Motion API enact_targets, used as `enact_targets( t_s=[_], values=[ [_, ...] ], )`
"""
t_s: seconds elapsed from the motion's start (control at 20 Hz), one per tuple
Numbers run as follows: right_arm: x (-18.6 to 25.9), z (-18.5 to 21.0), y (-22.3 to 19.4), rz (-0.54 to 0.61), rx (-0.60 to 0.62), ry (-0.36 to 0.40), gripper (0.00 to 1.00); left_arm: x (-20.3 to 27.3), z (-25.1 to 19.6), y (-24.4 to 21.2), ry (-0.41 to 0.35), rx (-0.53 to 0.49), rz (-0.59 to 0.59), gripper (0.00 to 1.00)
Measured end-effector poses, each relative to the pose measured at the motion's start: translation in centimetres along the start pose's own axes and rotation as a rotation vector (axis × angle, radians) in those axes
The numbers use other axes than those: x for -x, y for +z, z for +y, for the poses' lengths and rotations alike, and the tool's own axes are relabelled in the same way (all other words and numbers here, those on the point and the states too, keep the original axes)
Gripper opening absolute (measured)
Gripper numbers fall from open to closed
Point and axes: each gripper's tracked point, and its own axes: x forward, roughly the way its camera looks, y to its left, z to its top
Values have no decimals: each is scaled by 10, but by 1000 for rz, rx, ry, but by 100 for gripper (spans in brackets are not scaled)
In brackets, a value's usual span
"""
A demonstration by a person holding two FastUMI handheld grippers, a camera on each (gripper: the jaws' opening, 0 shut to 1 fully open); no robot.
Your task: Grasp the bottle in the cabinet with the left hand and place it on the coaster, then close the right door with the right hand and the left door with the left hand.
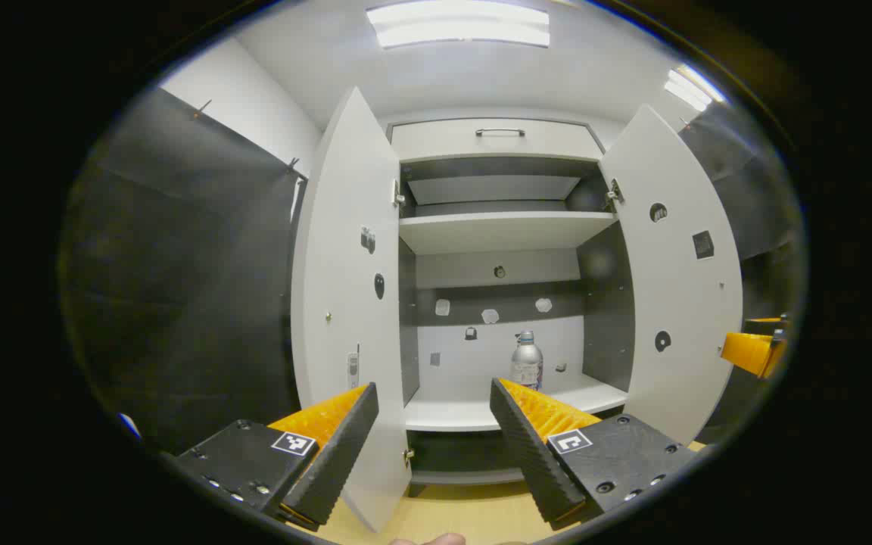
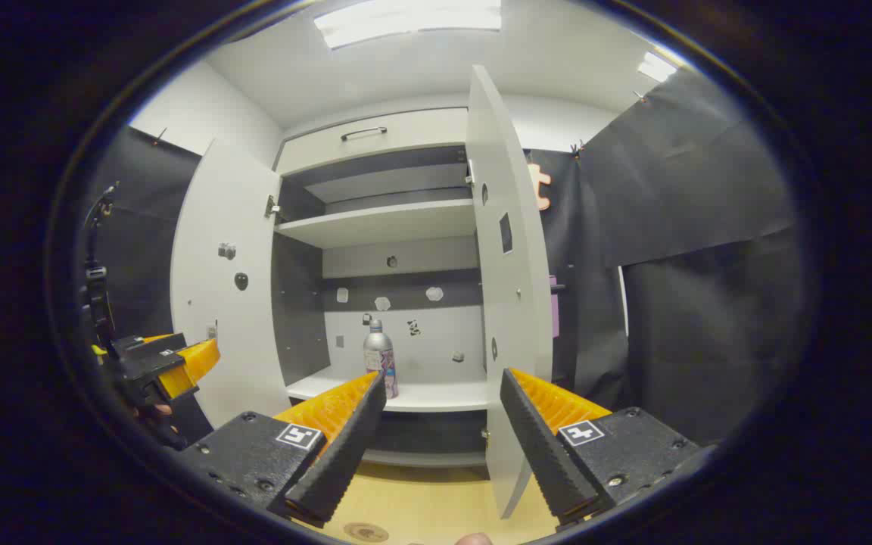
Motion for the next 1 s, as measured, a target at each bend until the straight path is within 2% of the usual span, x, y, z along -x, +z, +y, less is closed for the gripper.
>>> enact_targets(
  t_s=[0.35, 0.4, 0.45, 0.5, 0.55, 0.6, 0.8, 0.95, 1.0],
  values=[
    [3, -2, 6, 3, -1, 6, 96, 1, -6, 19, -25, 7, -12, 100],
    [3, -4, 7, 2, -11, 4, 99, 1, -8, 21, -30, 1, -17, 100],
    [4, -7, 7, 2, -14, 0, 99, 0, -10, 23, -34, -2, -20, 96],
    [5, -9, 6, 2, -13, -7, 99, 0, -13, 25, -37, -5, -28, 100],
    [5, -10, 7, 1, -12, -8, 96, -2, -15, 26, -37, -4, -29, 96],
    [5, -13, 7, -2, -11, -14, 96, -5, -19, 26, -45, -5, -29, 100],
    [8, -18, 6, -5, -34, 4, 96, -20, -34, 23, -78, 5, -12, 100],
    [12, -36, 7, -8, -21, -31, 95, -38, -51, 16, -115, 27, 11, 100],
    [14, -42, 8, -12, -18, -44, 96, -44, -57, 14, -128, 39, 15, 96]
  ],
)
